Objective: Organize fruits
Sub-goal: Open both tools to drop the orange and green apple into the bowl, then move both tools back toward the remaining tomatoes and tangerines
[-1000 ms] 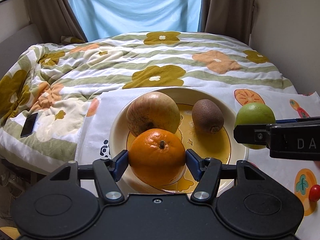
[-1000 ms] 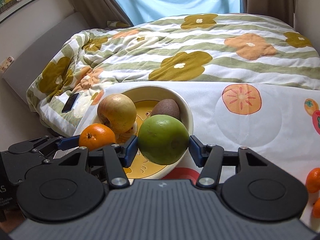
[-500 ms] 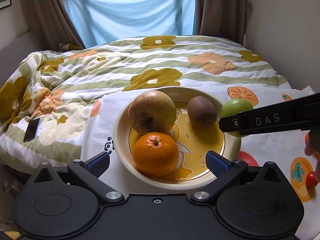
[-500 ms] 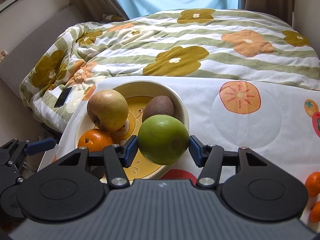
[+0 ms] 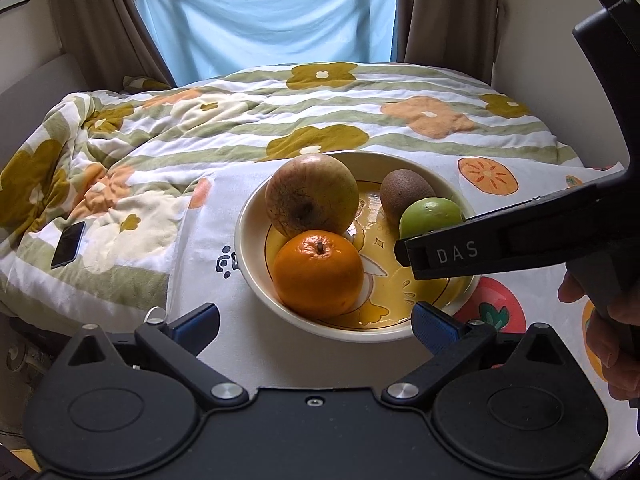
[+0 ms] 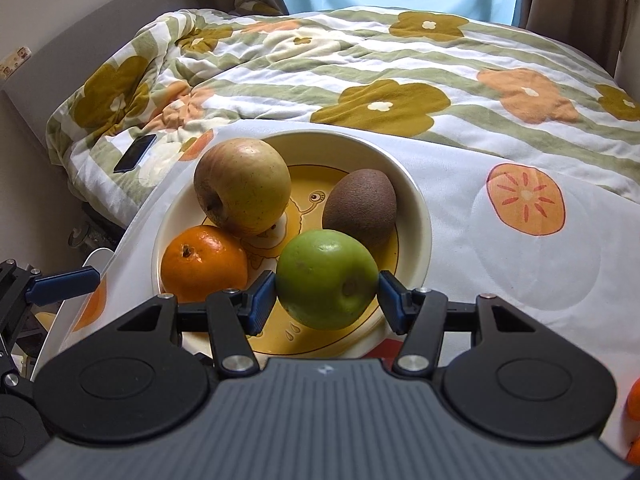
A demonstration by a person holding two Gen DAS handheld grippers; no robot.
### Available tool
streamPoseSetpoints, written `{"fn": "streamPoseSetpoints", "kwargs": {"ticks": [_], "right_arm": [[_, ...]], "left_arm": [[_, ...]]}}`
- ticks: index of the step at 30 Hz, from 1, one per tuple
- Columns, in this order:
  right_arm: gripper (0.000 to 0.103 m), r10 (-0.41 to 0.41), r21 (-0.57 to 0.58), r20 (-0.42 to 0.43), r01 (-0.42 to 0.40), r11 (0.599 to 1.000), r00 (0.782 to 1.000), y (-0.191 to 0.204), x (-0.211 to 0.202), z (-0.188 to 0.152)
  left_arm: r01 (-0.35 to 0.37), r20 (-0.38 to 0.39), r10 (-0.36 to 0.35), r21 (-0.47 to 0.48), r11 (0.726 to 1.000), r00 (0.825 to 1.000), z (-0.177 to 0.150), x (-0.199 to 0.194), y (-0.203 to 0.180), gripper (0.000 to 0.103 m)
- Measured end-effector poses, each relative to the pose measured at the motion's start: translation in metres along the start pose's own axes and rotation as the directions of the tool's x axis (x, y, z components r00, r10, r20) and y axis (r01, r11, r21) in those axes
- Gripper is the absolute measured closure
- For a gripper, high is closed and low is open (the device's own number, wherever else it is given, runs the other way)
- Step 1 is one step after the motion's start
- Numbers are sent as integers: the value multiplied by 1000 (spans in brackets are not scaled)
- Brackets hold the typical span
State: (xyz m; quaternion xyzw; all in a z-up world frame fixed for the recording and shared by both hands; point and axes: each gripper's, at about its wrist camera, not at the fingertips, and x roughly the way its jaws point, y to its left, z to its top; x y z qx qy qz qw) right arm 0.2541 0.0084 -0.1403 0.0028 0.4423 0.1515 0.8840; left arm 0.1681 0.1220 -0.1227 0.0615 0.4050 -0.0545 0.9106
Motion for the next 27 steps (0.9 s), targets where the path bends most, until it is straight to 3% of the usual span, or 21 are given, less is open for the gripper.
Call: {"fn": "streamPoseSetpoints", "kwargs": {"ticks": [4,6,7,15,27], "right_arm": [[29,-5,6,29,4,1000,1000,1,-2,0],[14,-24,-13,57,25,1000,998,3,-8,2],[0,-45,-21,67,47,999,997,5,-11,2],[0,-46,-4,74,47,999,996,2,-23,-2],[0,-23,9,132,22,1000,991,-10,-71,-9]], "left_arm": [[-10,-6,10,8,1000,1000,-2,1,0,0],[-16,-5,16,10,1000,1000,-1,0,0,0],[-13,-3,13,9,1000,1000,-2,-1,1,0],[-7,9,7,1,1000,1000,-3,-11,2,0],[-73,55,73,-15,997,996,2,-43,-11,0]]}}
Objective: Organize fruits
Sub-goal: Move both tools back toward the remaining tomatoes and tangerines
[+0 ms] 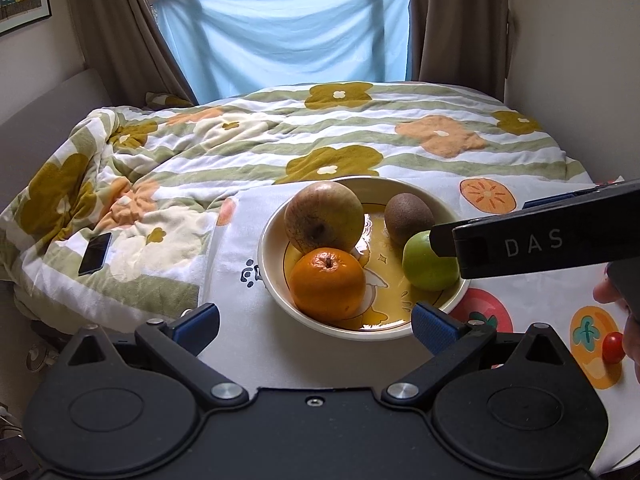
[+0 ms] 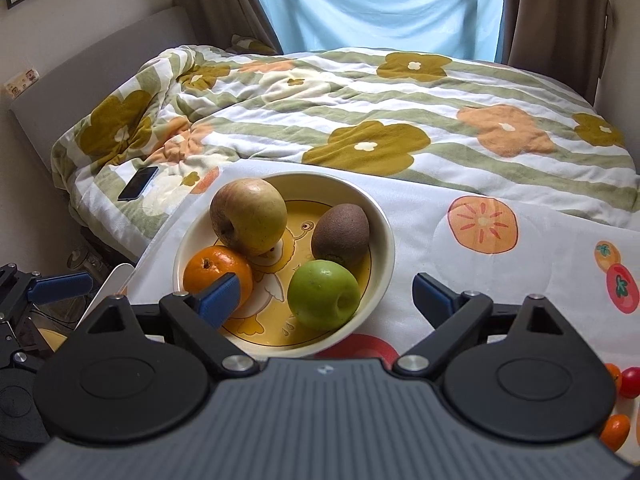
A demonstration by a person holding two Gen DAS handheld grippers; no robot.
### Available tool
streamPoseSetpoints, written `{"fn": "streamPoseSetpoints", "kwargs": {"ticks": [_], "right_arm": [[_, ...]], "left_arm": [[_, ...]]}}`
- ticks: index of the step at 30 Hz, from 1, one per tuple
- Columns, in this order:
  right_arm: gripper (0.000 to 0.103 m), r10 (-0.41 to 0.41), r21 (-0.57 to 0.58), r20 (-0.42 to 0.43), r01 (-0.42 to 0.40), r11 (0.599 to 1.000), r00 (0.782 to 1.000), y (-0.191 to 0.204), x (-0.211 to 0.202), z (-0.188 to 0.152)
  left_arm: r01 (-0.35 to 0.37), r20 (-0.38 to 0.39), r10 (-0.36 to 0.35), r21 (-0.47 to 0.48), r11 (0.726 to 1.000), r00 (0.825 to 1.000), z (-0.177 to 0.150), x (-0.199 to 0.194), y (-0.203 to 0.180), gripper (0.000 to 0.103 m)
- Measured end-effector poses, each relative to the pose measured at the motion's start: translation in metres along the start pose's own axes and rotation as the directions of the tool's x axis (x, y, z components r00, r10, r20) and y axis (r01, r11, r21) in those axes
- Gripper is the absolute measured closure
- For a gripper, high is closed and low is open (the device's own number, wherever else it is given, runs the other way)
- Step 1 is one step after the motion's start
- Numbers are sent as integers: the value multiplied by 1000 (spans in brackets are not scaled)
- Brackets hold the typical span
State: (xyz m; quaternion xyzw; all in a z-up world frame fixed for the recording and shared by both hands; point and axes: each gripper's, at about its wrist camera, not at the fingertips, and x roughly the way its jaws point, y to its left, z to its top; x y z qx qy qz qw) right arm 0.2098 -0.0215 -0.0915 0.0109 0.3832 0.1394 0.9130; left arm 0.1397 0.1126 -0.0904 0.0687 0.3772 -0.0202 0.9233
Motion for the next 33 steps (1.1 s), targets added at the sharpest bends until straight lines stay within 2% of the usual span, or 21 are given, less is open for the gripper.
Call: {"fn": "streamPoseSetpoints", "kwargs": {"ticks": [6,14,24,30,33], "right_arm": [[0,3,-41,42,-2,999,999,-14,-40,-8],[0,-21,-47,78,25,999,997,-58,-100,-26],[0,-92,-49,96,97,994,991,-133,-149,-73],[0,-126,6,79,126,992,989,-179,-154,-112],[0,-147,38,59,145,989,987,-197,-150,-131]], "left_arm": [[-43,38,43,-15,999,998,0,-32,-22,0],[-64,77,66,-33,997,995,-2,-69,-70,0],[4,127,-1,-25,1000,992,-22,-89,-138,0],[66,126,-64,-16,998,990,-41,-79,-173,0],[96,109,-97,14,995,989,-51,-66,-190,4]]}}
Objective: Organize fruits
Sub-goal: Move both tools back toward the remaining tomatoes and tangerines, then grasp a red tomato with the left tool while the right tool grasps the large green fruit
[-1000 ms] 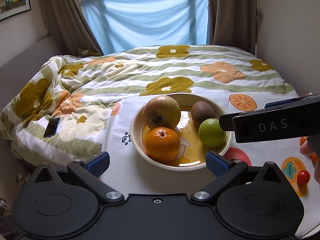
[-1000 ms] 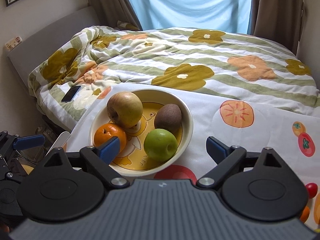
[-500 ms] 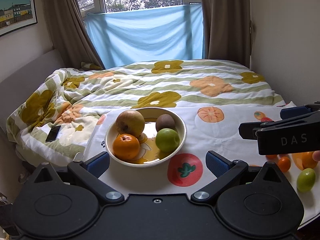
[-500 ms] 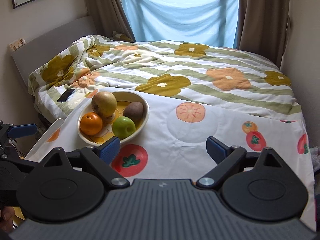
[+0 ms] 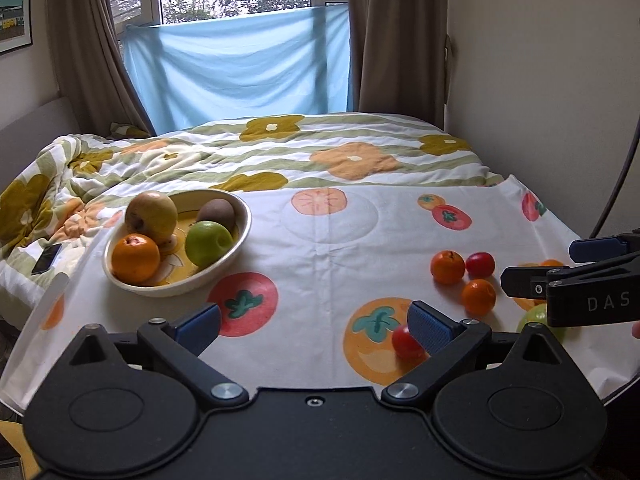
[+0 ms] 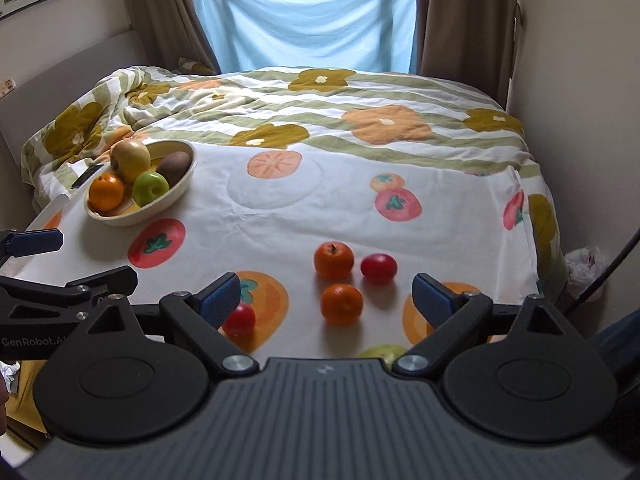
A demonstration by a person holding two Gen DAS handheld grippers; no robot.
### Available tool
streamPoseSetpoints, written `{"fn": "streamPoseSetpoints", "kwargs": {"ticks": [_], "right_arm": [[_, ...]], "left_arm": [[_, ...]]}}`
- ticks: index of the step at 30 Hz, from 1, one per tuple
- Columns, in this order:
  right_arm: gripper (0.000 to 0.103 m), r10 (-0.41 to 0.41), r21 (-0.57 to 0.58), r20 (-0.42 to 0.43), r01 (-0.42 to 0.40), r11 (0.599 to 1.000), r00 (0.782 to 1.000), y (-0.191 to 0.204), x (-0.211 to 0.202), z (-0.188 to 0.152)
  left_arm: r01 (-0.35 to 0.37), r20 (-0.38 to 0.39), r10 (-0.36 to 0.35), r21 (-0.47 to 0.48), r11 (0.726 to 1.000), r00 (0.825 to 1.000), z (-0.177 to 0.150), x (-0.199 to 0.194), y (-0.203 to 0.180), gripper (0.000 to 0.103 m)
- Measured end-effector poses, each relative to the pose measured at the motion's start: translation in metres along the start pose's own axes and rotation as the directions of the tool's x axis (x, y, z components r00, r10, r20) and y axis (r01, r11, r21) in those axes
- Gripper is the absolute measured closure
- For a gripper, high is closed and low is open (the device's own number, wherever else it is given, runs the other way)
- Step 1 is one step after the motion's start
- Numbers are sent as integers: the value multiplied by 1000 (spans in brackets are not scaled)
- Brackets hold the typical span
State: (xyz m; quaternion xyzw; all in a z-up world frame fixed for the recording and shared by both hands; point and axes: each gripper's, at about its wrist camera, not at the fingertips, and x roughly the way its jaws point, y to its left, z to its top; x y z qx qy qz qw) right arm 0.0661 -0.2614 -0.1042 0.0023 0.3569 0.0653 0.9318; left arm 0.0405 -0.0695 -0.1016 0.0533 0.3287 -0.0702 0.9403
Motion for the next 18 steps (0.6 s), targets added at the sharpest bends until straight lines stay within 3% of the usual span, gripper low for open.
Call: {"fn": "streamPoseSetpoints", "kwargs": {"ticks": [12,18], "right_arm": [[0,-34,77,-32,36,996,999,-32,19,-54],[0,-44,83,-36,47,995,998,-34,24,-63]], "left_arm": [[81,-27,-79,127,988,997,-29,50,-46,13],[110,-59,-103,130,985,993,-34,69,-53,30]]}}
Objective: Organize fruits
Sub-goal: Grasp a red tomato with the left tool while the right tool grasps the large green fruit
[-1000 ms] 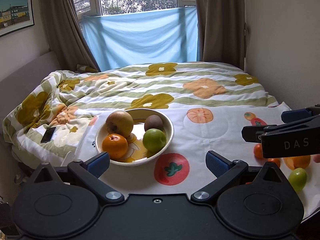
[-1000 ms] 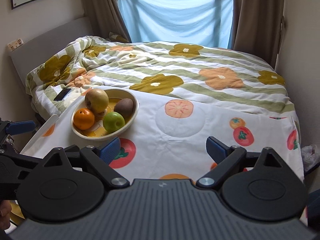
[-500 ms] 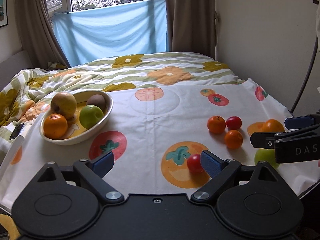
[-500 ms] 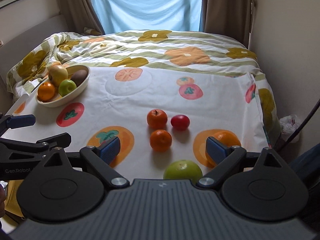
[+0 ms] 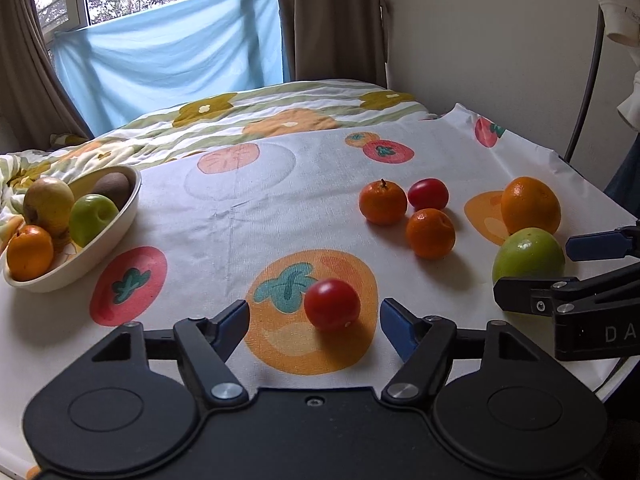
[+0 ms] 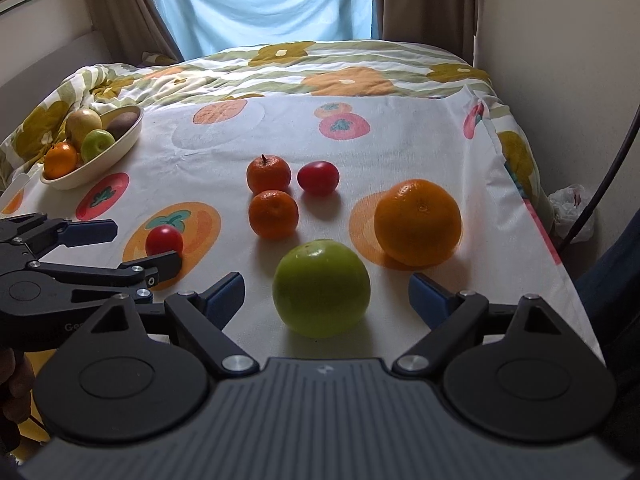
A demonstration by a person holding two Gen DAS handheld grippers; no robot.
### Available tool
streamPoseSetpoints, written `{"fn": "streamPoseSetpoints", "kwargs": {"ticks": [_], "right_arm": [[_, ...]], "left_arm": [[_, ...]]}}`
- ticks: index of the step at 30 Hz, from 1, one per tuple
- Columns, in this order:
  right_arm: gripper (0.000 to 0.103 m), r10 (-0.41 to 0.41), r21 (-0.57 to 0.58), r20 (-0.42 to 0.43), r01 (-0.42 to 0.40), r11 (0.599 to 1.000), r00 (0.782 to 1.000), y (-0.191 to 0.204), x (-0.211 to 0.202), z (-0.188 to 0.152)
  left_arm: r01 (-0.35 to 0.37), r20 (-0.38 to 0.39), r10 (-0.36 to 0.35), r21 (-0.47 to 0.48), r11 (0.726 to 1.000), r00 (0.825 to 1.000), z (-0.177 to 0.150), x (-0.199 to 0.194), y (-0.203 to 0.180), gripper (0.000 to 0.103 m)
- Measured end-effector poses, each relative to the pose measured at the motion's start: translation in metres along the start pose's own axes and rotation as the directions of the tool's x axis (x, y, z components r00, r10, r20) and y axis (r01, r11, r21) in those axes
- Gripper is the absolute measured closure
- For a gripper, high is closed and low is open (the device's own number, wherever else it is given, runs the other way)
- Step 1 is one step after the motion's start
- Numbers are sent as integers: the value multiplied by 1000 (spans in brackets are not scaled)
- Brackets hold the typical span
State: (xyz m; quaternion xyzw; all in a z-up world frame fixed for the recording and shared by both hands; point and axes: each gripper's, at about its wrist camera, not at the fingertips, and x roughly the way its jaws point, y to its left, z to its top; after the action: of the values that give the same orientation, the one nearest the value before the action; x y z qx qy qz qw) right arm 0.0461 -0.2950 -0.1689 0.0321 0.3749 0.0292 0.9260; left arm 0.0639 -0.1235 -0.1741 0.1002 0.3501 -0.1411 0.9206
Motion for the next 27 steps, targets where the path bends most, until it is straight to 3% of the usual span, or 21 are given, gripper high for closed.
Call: {"fn": "streamPoseSetpoints", "kwargs": {"ticks": [12,27], "right_arm": [[9,-7,-10,-17,6,1000,1000,2,3,-2],[25,-34,-22,-36,33,999,999,12,10,-2]], "left_arm": [[28,-29,-28,-10,1000,999,2,11,-3,66],[16,-29,-17,-20,1000,999,-3,6,0,68]]}}
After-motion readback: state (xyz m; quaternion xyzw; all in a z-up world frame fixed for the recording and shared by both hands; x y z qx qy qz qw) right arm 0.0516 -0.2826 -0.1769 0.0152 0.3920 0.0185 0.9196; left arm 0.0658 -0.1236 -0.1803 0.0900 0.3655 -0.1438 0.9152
